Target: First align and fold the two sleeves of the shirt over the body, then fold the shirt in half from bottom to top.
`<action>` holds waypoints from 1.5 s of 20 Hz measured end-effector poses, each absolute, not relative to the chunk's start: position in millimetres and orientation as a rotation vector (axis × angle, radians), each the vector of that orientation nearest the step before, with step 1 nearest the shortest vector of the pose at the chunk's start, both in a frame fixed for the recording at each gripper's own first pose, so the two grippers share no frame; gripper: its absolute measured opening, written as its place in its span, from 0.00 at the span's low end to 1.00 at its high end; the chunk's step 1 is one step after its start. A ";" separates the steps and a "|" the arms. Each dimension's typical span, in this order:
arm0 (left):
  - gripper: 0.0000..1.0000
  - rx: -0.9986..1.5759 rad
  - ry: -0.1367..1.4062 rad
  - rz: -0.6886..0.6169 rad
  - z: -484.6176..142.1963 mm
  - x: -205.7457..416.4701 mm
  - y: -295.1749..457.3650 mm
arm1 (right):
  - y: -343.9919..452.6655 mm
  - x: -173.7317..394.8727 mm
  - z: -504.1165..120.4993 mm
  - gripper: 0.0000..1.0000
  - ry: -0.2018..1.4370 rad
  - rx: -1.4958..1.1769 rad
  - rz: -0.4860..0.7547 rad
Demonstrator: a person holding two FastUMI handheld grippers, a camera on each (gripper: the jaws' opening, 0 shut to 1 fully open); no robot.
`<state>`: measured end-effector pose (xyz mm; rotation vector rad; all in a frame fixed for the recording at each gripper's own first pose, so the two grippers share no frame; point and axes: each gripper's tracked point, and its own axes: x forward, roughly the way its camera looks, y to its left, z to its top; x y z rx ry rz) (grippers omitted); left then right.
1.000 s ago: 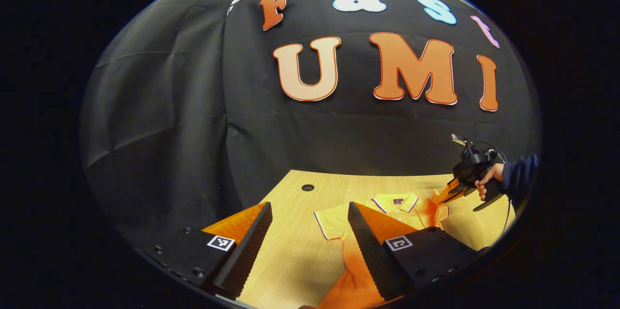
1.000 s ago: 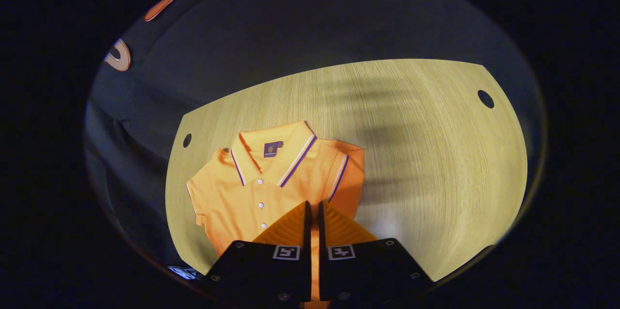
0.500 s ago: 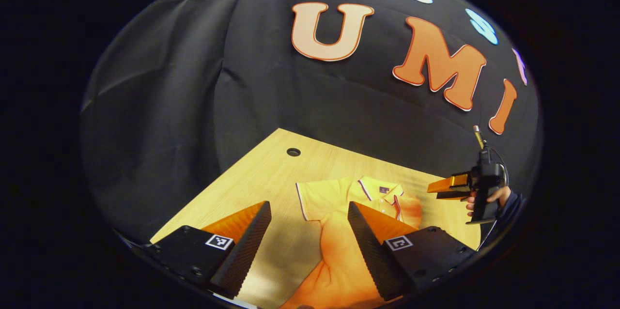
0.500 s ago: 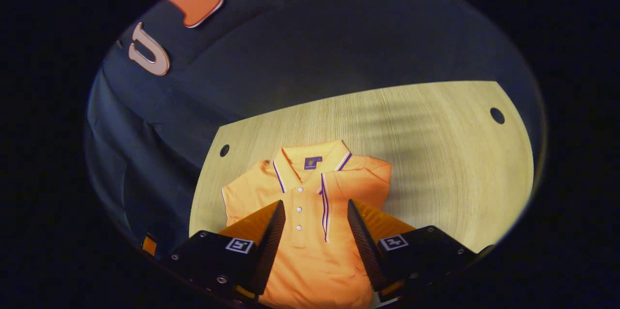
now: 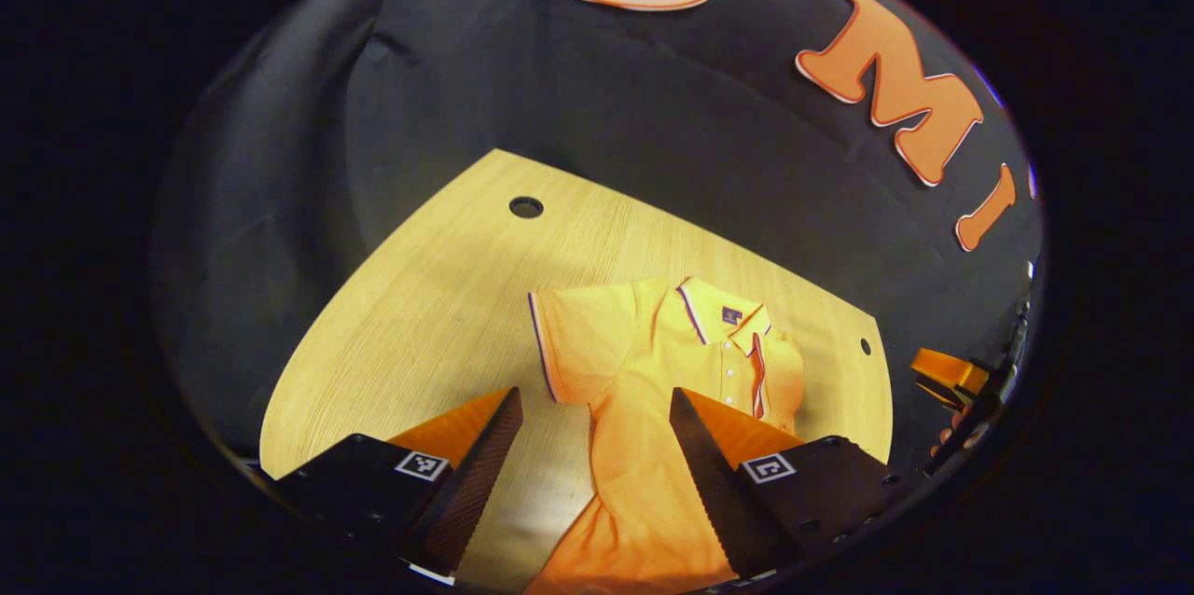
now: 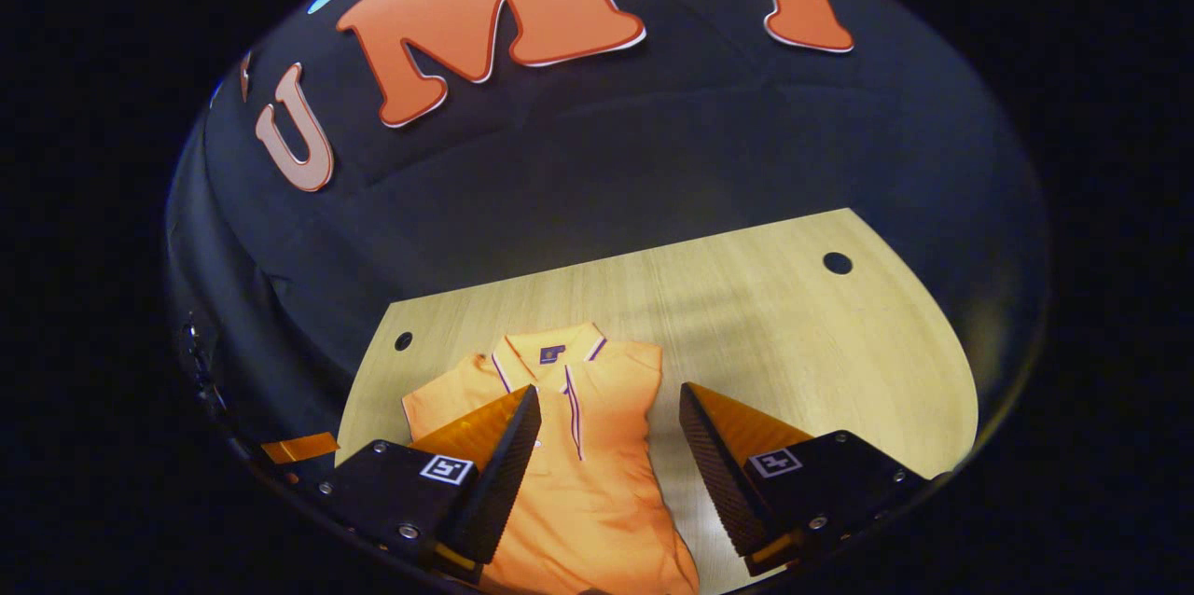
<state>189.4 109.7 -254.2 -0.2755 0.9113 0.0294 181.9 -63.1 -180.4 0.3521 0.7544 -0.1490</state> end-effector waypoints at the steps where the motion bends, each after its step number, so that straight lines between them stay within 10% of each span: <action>1: 0.98 -0.270 0.950 0.021 -264.8 195.4 110.9 | -65.8 170.5 -172.5 0.92 0.734 0.353 -0.171; 24: 0.96 -0.028 1.428 0.124 -415.0 277.0 135.0 | -87.8 13.6 -111.1 0.93 0.548 0.224 -0.548; 27: 0.70 -0.023 1.414 0.128 -416.6 279.7 134.0 | -85.1 5.6 -116.8 0.94 0.554 0.237 -0.560; 30: 0.13 -0.066 1.374 0.014 -412.3 286.7 113.3 | -78.0 2.0 -128.5 0.94 0.574 0.262 -0.550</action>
